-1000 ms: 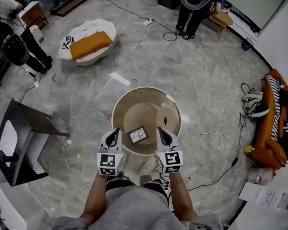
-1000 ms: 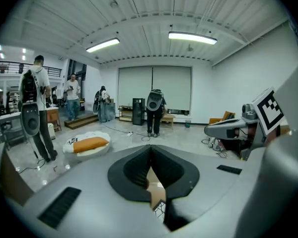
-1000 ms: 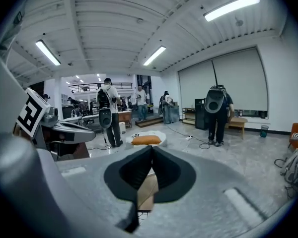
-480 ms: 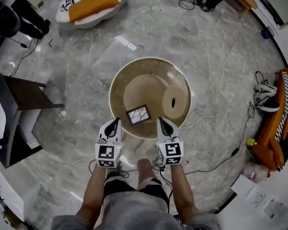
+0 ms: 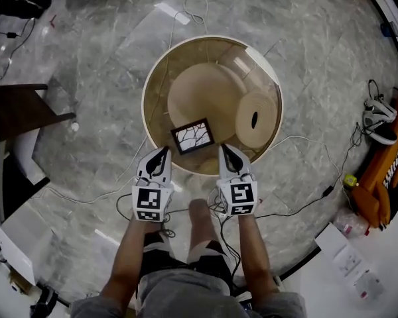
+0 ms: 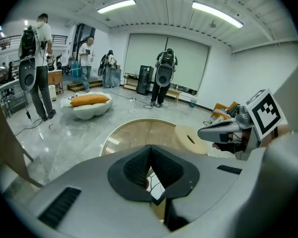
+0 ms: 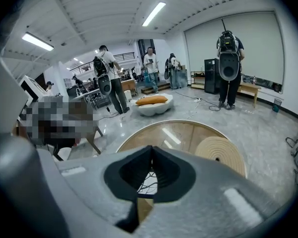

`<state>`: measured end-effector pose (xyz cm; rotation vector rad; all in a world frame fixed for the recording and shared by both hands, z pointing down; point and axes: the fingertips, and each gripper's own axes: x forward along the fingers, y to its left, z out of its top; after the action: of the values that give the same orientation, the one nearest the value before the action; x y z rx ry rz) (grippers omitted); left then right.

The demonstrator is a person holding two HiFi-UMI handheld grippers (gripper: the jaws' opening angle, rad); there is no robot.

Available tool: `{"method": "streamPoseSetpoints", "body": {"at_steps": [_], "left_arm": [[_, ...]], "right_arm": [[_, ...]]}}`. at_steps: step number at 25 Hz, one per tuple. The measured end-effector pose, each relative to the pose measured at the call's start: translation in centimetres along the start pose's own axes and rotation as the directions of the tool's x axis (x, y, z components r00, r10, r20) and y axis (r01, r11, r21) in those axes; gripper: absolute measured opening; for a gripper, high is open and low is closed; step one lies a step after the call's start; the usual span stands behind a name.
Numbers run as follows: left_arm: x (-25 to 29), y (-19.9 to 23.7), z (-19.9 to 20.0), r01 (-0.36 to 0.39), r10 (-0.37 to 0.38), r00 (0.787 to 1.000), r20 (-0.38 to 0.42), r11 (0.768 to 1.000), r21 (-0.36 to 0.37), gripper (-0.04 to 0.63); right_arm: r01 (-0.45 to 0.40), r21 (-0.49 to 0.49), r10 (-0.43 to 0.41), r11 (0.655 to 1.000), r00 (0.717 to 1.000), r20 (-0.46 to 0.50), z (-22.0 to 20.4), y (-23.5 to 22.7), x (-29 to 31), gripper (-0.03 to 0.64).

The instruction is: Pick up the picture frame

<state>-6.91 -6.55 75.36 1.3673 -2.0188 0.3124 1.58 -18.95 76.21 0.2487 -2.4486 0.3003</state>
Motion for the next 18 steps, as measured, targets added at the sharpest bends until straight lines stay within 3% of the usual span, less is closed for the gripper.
{"method": "streamPoseSetpoints", "body": {"at_steps": [9, 18], "left_arm": [[5.7, 3.0, -7.2, 0.006, -0.008, 0.996, -0.087, 1.0, -0.019, 0.017], [8.4, 4.5, -12.0, 0.013, -0.019, 0.993, -0.12, 0.998, -0.054, 0.018]], "right_arm": [[-0.014, 0.005, 0.014, 1.0, 0.997, -0.078, -6.6, -0.7, 7.3, 0.0], [-0.024, -0.009, 0.023, 1.0, 0.989, -0.143, -11.1, -1.4, 11.6, 0.0]]}}
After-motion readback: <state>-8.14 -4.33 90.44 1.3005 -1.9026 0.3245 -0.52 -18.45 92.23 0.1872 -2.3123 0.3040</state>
